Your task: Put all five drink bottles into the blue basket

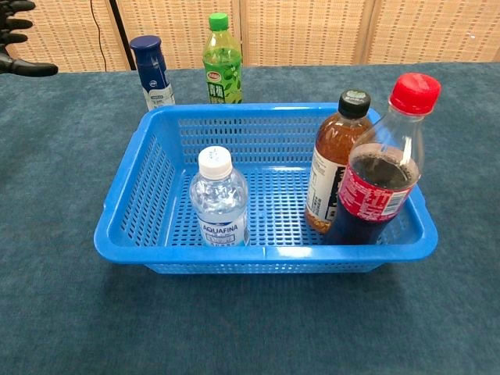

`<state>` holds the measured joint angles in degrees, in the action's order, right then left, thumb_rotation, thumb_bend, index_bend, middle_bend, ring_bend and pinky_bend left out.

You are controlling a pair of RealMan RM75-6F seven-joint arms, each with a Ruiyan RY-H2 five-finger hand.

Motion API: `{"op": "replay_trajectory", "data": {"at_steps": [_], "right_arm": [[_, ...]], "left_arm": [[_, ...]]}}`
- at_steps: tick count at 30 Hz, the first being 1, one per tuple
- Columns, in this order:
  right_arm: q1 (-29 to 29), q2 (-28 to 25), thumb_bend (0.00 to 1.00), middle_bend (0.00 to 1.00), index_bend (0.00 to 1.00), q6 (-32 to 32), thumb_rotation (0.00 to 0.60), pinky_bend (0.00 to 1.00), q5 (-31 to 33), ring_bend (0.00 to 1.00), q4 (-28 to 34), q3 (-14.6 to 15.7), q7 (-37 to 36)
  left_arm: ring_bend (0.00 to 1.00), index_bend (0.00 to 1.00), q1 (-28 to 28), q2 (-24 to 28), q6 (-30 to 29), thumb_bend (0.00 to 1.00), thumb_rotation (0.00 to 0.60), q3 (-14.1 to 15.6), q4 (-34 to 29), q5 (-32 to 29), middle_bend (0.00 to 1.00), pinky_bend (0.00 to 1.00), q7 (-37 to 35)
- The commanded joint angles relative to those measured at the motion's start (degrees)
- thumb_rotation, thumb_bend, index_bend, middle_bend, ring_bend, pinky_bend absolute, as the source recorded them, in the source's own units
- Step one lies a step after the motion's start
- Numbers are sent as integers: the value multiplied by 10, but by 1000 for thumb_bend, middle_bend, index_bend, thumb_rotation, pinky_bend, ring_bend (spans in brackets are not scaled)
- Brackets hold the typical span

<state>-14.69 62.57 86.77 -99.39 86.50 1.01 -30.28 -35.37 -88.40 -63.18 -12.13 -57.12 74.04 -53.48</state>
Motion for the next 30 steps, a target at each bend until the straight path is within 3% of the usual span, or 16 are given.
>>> {"op": "replay_trajectory", "data": {"at_steps": [1,9,21,27,30], "right_arm": [[-1,1,0,0,0,-3,600,0,3,0,-2,-1,-1],[-3,2,0,0,0,-12,600,0,14,0,-7,-4,-3],[-4,2,0,0,0,-18,600,0,26,0,-11,-10,-5],[-5,3,0,0,0,-22,600,0,28,0,-11,-10,-5],[-6,2,0,0,0,-26,600,0,30,0,-12,-11,-7]], "left_arm": [[0,0,-42,-43,65,0,600,-14,63,-13,0,0,-14],[0,0,-89,-84,143,0,600,-21,139,-7,0,0,-34],[0,0,-161,-134,227,3,600,0,242,38,0,0,-70],[0,0,-188,-166,248,111,600,-3,279,42,0,17,-89],[0,0,-202,-185,261,166,600,-4,295,43,0,81,-93]]}}
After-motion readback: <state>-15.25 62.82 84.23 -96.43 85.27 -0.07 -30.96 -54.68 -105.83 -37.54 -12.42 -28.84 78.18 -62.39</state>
